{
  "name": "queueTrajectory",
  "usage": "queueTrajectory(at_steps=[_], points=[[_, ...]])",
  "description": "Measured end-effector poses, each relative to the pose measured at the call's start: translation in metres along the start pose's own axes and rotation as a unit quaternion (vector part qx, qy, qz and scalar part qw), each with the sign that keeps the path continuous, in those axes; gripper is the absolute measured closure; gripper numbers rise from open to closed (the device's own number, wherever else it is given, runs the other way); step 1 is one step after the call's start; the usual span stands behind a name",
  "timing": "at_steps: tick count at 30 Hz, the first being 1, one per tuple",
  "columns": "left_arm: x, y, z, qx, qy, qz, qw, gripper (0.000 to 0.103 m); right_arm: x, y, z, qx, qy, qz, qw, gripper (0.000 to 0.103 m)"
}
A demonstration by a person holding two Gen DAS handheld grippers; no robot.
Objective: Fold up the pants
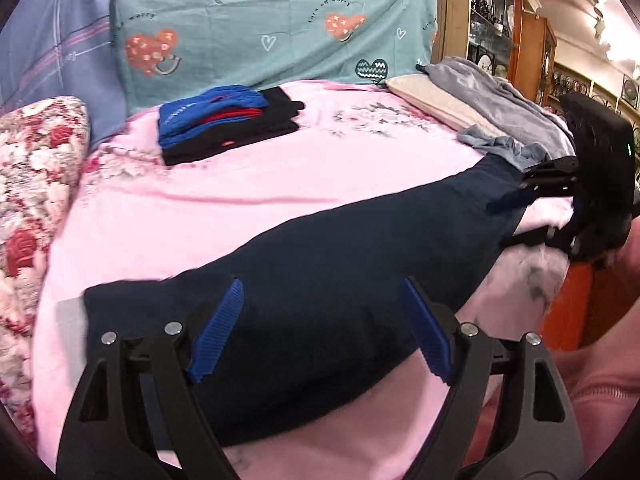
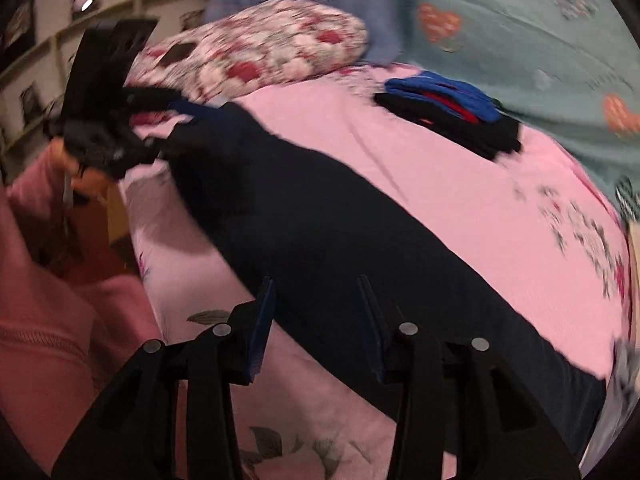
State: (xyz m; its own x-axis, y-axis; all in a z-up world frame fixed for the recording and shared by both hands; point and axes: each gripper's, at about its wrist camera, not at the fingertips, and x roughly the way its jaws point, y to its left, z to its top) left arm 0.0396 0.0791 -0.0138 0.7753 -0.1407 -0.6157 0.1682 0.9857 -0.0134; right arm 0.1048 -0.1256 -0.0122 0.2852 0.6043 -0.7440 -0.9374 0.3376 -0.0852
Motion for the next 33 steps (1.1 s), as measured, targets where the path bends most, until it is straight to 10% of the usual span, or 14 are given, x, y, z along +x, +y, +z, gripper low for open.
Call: queueTrajectory(at_steps=[12, 19, 27, 30, 33], points=[[0.011, -0.019, -0.027, 0.19, 0.099, 0.029, 0.9763, 0.032, 0.042, 0.014, 0.013, -0.142, 0.108, 0.03, 0.983, 0.085], [0.037, -0.021, -0.026, 0.245, 0.133, 0.024, 0.9601, 0.061, 0.031, 0.012, 0.013, -0.125, 0.091, 0.032, 0.987, 0.099], [0.044, -0.034, -0.03, 0.306, 0.128, 0.055, 0.9417, 0.055, 0.017, 0.002, 0.026, -0.084, 0.052, 0.044, 0.994, 0.1], [0.042, -0.029, -0.031, 0.31, 0.139, 0.071, 0.9377, 0.088, 0.009, 0.007, 0.025, -0.091, 0.048, 0.046, 0.994, 0.1], [0.024, -0.026, -0.029, 0.299, 0.127, 0.076, 0.9427, 0.091, 0.005, 0.015, 0.021, -0.099, 0.048, 0.052, 0.992, 0.1]])
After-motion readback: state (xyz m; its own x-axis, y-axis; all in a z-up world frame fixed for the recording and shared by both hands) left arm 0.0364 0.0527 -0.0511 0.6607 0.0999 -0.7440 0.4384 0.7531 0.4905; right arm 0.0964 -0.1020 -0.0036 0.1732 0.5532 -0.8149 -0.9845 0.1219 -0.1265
